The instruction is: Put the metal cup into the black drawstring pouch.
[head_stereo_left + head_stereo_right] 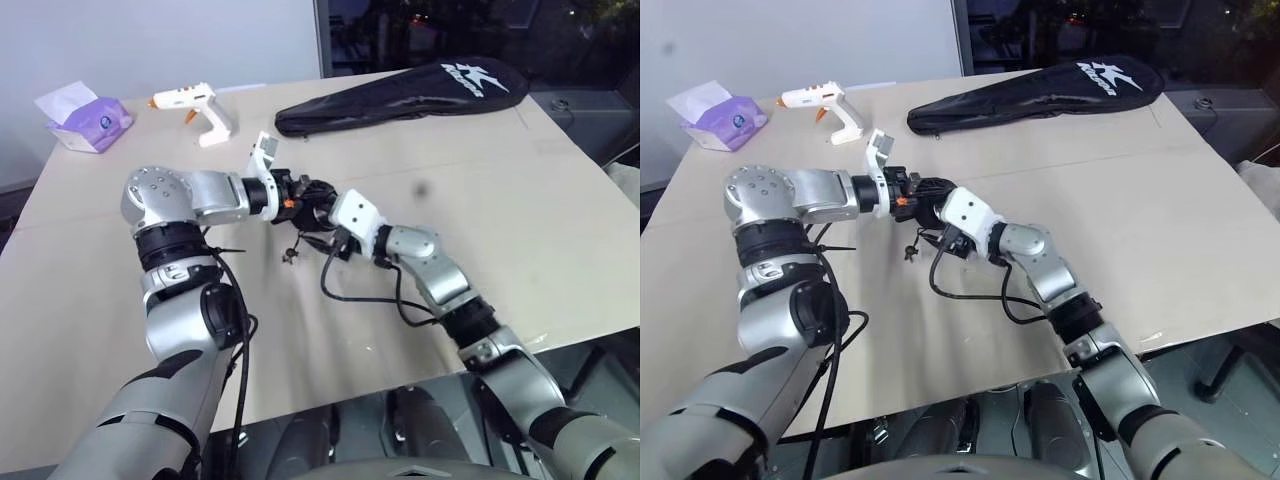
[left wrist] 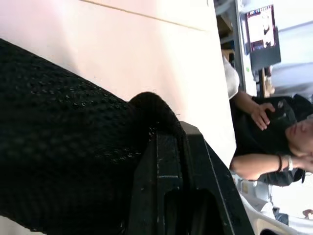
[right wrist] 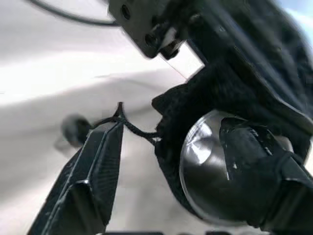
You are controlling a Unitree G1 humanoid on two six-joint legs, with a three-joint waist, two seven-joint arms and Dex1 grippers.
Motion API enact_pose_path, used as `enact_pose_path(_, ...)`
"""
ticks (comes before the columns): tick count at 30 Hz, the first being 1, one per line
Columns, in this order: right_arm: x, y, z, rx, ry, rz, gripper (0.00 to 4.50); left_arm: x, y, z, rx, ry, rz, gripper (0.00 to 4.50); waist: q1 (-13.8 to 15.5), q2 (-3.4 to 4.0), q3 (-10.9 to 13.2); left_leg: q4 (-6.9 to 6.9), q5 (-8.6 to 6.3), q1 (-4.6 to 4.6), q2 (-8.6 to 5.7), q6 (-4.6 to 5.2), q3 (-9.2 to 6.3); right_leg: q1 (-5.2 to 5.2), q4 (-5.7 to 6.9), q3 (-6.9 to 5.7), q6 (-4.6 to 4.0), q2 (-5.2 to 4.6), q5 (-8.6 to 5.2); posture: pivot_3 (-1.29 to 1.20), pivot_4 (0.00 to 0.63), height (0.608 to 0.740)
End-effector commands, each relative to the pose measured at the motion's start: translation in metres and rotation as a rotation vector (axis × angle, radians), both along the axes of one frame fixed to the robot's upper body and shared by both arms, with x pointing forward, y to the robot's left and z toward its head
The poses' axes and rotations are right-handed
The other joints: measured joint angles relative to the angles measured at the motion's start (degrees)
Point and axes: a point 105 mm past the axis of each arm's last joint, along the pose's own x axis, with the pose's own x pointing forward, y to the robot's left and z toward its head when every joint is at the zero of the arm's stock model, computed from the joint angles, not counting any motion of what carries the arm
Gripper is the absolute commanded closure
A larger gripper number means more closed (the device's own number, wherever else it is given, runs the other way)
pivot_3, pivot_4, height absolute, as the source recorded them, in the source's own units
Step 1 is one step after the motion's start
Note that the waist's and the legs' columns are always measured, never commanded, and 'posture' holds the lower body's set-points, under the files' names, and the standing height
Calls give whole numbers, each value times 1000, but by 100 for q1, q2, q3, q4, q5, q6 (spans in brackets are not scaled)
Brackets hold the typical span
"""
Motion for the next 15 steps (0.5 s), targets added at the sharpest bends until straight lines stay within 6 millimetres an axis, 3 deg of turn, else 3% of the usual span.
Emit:
enact_pose_path(1, -6, -7, 20, 85, 26, -1, 1489, 6, 11, -5, 2, 33, 62, 4500, 1, 0, -1, 0, 0, 2, 0, 0, 0, 1, 0, 0, 0, 0, 0, 0, 150, 740)
enact_pose_path(8, -15, -31, 35, 196, 113, -59, 1489, 11, 16, -3, 19, 28, 89, 4500, 19, -1, -2, 0, 0, 4, 0, 0, 4, 1, 3, 7, 0, 0, 0, 0, 150, 740)
enact_pose_path(12, -22, -36, 10, 150, 325, -90, 1489, 16, 17, 14, -12, -17, 103, 4500, 45, -1, -2, 0, 0, 4, 0, -1, 3, 1, 4, 6, 0, 0, 0, 0, 150, 740)
enact_pose_path(15, -12, -30, -7, 176, 432, -144, 1489, 16, 17, 21, -12, -32, 97, 4500, 59, -1, -2, -1, 0, 4, 0, -1, 4, -1, 4, 6, 0, 0, 0, 0, 150, 740)
